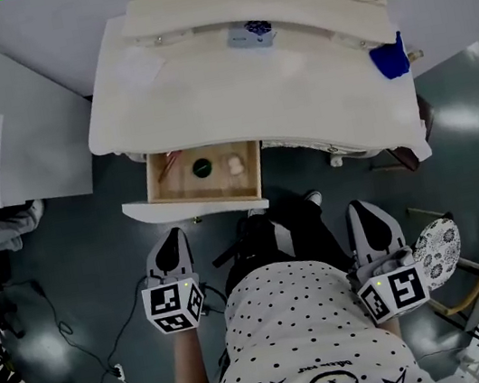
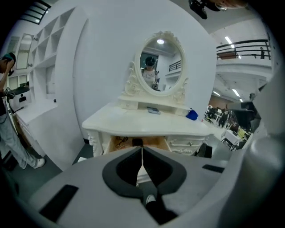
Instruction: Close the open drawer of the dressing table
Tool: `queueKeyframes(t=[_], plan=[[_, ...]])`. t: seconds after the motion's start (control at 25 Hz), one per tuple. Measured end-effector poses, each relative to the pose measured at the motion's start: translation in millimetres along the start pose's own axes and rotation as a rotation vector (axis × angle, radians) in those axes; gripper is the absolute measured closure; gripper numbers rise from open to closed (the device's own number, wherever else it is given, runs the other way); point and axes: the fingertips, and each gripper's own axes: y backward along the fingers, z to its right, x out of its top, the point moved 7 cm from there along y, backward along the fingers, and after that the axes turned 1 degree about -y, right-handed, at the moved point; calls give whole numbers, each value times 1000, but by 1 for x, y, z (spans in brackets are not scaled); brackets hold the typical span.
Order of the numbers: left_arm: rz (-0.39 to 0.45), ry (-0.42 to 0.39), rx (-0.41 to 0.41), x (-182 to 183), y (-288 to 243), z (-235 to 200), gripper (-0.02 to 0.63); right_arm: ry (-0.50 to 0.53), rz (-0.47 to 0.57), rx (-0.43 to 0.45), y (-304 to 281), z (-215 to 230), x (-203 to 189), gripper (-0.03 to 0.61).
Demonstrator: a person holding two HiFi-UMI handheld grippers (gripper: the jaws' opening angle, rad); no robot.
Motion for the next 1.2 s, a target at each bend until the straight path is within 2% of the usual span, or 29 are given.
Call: queueKeyframes(t=[0.12, 0.24, 0.36, 0.48, 0.56, 0.72, 0.84, 1.0, 1.2], plan=[[-88, 1, 6, -26, -12, -2, 592, -7, -3, -7, 1, 5, -1, 569], [-174, 24, 2, -56, -30, -7, 538, -4, -11, -5, 2, 6, -2, 569], [-251, 34, 3, -79, -48, -11, 528, -2, -24, -11, 4, 6, -3, 569], [-320, -16, 10, -101, -67, -14, 515, -13, -34, -31, 6, 9, -6, 569], [-356, -49, 4, -114, -80, -15, 483, -14, -45, -38, 7, 10, -8, 569], [-357, -19, -1, -126, -99, -14, 454, -14, -66, -39, 6, 11, -11, 569], [-393, -23, -11, -134, -113, -14, 422, -12, -72, -43, 6, 10, -12, 569], [-423, -7, -38, -140, -127, -12, 419, -10, -73, -66, 10, 11, -11, 569], [-426, -8, -15, -143, -137, -14, 419, -18, -67, -82, 14, 12, -14, 569]])
